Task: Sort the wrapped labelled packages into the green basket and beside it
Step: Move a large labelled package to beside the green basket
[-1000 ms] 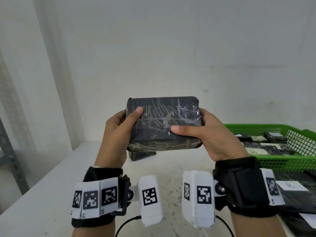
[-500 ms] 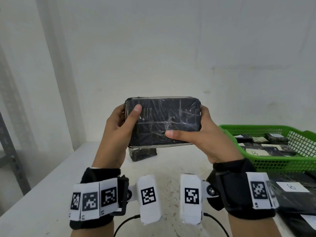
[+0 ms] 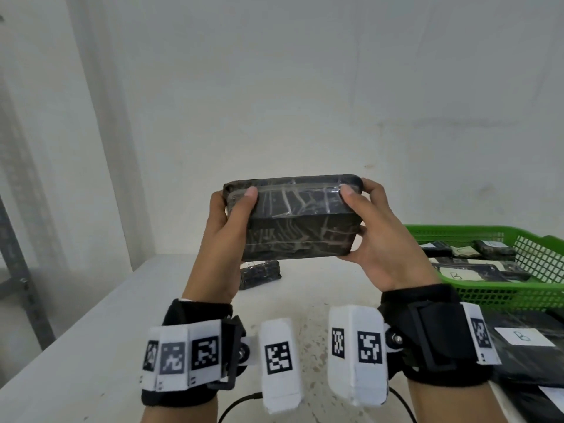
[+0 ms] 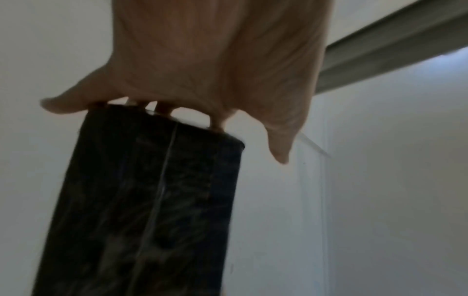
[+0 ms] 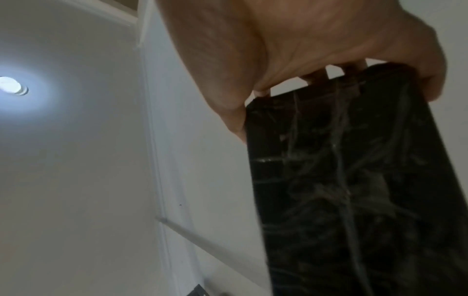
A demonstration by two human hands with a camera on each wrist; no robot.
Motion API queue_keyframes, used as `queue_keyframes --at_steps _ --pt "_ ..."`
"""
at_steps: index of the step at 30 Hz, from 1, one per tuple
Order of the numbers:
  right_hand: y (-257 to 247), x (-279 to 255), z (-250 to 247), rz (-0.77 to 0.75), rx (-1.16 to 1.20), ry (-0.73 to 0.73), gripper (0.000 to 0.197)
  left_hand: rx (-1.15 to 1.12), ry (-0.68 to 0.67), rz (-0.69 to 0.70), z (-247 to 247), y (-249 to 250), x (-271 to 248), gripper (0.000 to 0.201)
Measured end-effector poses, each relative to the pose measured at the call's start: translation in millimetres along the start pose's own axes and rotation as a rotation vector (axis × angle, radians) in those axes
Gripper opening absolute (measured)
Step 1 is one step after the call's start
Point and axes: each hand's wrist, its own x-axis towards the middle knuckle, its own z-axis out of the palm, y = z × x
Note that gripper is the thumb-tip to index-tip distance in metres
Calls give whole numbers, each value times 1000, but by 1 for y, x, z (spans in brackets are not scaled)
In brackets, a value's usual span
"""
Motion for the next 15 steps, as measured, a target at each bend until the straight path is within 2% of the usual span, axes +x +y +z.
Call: queue_keyframes --at_steps 2,4,5,7,9,11,14,15 --pt "0 0 0 13 34 -44 47 -21 12 42 2 -3 0 11" --pt "-2 -1 1 42 63 -80 69 -21 -31 69 3 -3 -1 6" --pt "-2 -2 2 51 61 -73 70 -14 -44 83 2 -3 -1 6" --pt "-3 -4 6 41 35 8 58 -14 -62 101 1 -3 -1 14" --pt "1 -4 10 -10 14 76 42 -59 -74 83 0 -1 -1 35" --pt "2 -5 15 -53 16 80 40 -84 -59 69 -1 0 1 48" --pt "3 -5 19 -107 -22 90 54 -44 11 117 -1 -1 1 22" --pt "3 -5 19 -113 -31 87 58 -36 18 127 -1 -2 1 20"
